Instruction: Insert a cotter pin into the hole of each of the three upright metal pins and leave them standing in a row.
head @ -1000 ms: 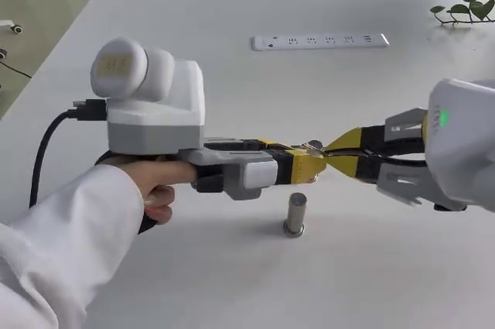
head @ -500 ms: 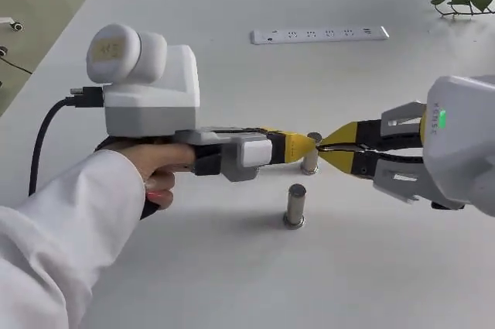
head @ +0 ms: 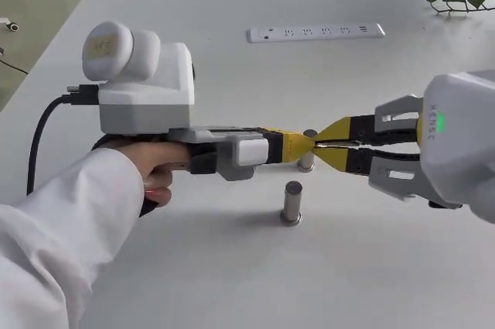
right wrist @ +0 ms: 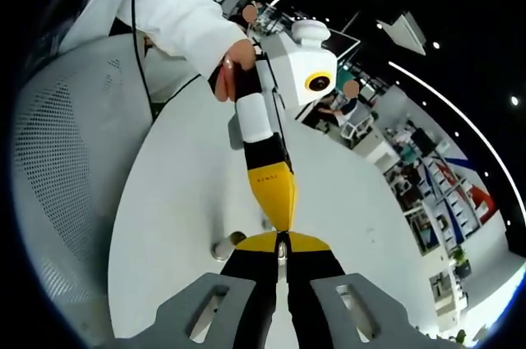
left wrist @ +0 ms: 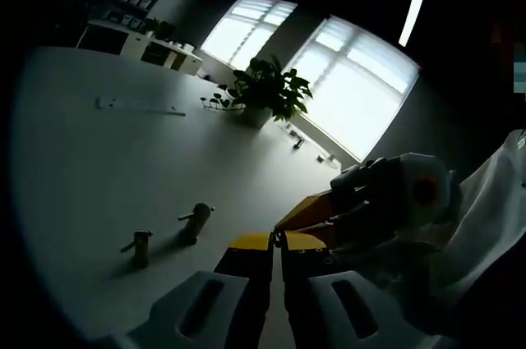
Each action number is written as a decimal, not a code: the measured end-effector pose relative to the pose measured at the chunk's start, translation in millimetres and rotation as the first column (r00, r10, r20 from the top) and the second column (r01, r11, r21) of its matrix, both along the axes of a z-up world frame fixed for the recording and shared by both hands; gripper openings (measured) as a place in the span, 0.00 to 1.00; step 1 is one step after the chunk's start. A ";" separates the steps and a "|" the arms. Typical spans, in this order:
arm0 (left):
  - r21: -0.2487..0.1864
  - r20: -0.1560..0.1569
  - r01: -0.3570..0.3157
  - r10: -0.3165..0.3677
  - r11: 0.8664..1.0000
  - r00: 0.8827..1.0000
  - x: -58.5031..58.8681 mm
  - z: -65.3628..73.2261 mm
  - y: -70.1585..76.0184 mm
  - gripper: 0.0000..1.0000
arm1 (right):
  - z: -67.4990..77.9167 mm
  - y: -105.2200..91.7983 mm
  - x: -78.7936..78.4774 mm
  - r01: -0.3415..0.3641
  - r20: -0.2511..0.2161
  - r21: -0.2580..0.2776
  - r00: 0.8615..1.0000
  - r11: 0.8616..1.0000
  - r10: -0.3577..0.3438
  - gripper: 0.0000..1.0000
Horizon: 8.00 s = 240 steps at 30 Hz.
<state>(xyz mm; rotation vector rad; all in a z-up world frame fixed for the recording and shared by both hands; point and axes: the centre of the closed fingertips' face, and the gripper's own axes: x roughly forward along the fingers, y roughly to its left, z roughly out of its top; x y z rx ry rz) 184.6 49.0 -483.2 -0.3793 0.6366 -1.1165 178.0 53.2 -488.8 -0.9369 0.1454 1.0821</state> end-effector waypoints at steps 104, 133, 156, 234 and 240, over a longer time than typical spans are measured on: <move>0.394 0.390 0.169 -0.331 0.904 0.859 -11.3 -73.5 4.2 0.13 | -70.2 -27.1 -14.0 0.101 -0.529 0.119 0.848 0.988 -0.023 0.00; 0.430 0.388 0.214 -0.394 0.877 0.833 -10.1 -76.1 3.6 0.11 | -78.4 -14.9 -8.0 -0.067 -0.525 0.061 0.847 0.996 0.089 0.00; 0.426 0.382 0.205 -0.381 0.881 0.842 -8.4 -77.9 4.0 0.11 | -78.0 -21.2 -7.9 -0.070 -0.492 0.039 0.867 0.997 0.080 0.08; 0.273 0.271 0.016 -0.092 0.962 0.958 -39.5 -67.5 50.1 0.99 | -101.8 23.1 -7.0 0.138 -0.615 0.202 0.788 0.970 0.016 0.09; 0.294 0.254 0.027 -0.105 0.955 0.961 -44.5 -72.2 50.7 0.99 | -101.0 23.6 -7.9 0.116 -0.583 0.206 0.812 0.972 0.027 0.08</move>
